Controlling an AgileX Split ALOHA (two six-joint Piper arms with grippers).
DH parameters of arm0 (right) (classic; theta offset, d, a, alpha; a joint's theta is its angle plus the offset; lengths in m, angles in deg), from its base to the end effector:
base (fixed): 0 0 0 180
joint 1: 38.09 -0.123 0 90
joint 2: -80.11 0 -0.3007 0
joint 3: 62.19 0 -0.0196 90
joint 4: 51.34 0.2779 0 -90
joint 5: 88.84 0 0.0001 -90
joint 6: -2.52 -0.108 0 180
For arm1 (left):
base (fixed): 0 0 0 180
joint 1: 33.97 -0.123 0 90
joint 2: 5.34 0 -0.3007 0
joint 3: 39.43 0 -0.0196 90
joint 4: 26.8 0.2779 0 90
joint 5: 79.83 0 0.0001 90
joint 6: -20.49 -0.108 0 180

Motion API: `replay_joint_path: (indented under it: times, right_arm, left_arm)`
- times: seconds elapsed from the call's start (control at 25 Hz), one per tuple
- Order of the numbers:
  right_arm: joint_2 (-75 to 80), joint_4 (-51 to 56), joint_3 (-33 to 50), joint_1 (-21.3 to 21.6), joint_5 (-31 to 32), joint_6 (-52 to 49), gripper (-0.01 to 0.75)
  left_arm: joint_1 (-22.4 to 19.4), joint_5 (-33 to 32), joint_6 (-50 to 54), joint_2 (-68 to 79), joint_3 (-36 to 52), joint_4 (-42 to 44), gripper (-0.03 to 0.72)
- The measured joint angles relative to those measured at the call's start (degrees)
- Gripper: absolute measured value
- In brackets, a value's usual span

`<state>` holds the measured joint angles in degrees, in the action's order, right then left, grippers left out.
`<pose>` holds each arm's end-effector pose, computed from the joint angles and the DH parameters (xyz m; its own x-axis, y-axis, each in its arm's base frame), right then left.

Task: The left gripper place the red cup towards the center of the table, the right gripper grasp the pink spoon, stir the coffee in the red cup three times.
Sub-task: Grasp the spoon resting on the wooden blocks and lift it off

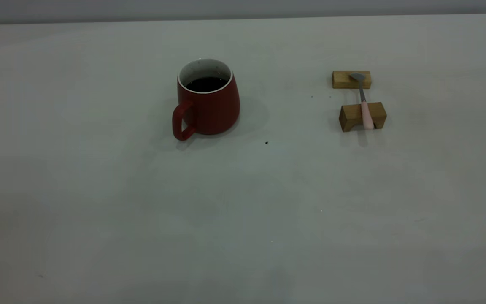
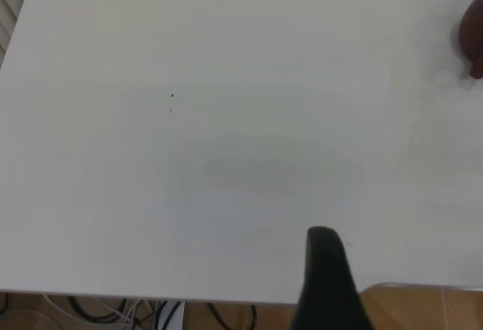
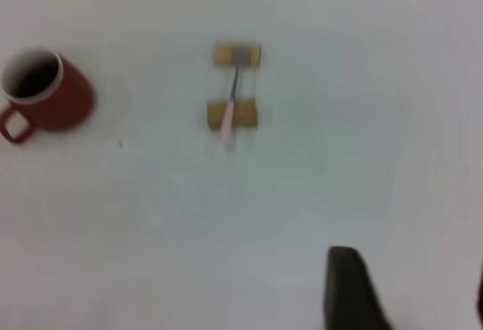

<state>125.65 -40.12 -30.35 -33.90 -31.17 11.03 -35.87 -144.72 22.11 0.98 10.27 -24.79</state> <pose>0.1331 0.0081 0.3427 -0.6971 0.0087 -0.7169 -0.0747 0.9936 0.0847 0.0131 0.0039 0.2722 -0.5124 -0.0304 -0.8582 -0.0672 0.9977 0.0048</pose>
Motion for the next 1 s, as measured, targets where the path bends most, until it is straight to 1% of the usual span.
replay_joint_path:
  times: [0.08,0.16,0.2,0.28,0.36,0.44,0.64,0.72,0.8,1.0]
  right_arm:
    - [9.09,1.02,-1.09,0.00,-2.61,2.08,0.543]
    - [16.90,3.52,-1.21,0.00,-5.61,5.80,0.601]
    - [21.03,5.39,-1.21,0.00,-6.83,8.32,0.623]
    - [27.98,8.77,-1.21,0.00,-9.36,12.80,0.643]
    - [34.88,11.49,-1.21,-0.18,-12.00,16.59,0.650]
    - [40.68,12.55,-1.21,-1.40,-15.66,18.39,0.650]
    - [54.35,13.20,-1.77,-8.58,-26.16,18.99,0.650]
    - [59.07,13.31,-2.57,-10.98,-29.27,18.41,0.648]
    - [64.13,13.44,-4.38,-12.78,-30.48,17.88,0.647]
    - [75.31,13.49,-11.36,-14.99,-30.52,17.62,0.646]
  left_arm:
    - [0.00,0.00,0.00,0.00,0.00,0.00,0.573]
    - [0.00,0.00,0.00,0.00,0.00,0.00,0.573]
    - [0.00,0.00,0.00,0.00,0.00,0.00,0.573]
    - [0.00,0.00,0.00,0.00,0.00,0.00,0.573]
    - [0.00,0.00,0.00,0.00,0.00,0.00,0.573]
    - [0.00,0.00,0.00,0.00,0.00,0.00,0.573]
    - [0.00,0.00,0.00,0.00,0.00,0.00,0.573]
    - [0.00,0.00,0.00,0.00,0.00,0.00,0.573]
    - [0.00,0.00,0.00,0.00,0.00,0.00,0.573]
    - [0.00,0.00,0.00,0.00,0.00,0.00,0.573]
